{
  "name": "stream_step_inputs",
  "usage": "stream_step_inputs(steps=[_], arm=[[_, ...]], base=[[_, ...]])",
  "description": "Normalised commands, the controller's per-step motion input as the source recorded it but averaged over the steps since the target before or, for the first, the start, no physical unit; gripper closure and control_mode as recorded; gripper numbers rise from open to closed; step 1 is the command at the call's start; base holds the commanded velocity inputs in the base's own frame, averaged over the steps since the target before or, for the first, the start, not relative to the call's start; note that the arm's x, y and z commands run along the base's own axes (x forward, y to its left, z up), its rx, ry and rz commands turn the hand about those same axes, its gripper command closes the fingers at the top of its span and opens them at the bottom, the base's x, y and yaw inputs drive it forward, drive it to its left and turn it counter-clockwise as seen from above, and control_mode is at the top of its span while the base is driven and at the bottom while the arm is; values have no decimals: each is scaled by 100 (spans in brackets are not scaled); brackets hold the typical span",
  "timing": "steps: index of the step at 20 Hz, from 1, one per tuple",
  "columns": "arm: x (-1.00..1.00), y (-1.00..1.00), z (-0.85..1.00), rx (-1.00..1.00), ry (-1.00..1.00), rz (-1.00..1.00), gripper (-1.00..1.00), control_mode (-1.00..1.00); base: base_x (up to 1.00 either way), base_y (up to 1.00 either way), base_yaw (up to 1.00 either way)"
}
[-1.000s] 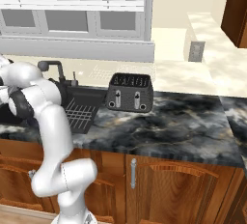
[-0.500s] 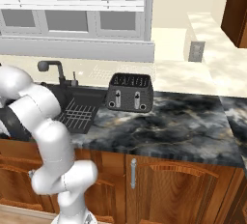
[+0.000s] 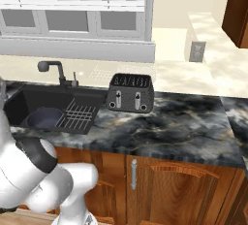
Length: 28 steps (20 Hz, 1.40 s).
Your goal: Move the pot and pan from the stove into the sink.
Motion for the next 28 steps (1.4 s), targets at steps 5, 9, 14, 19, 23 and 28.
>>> stream_step_inputs(steps=[5,9,14,19,23,28], arm=[[-25,-69,37,22,-11,-9,-100,-100],[-19,-75,32,25,-5,-10,-100,-100],[-16,-72,31,25,-1,-14,-100,-100],[-15,-63,22,19,1,-20,-100,-100],[-3,-29,6,6,3,-14,-100,-100],[-3,-4,1,0,0,1,-100,-100]], base=[[0,0,0],[0,0,0],[0,0,0],[0,0,0],[0,0,0],[0,0,0]])
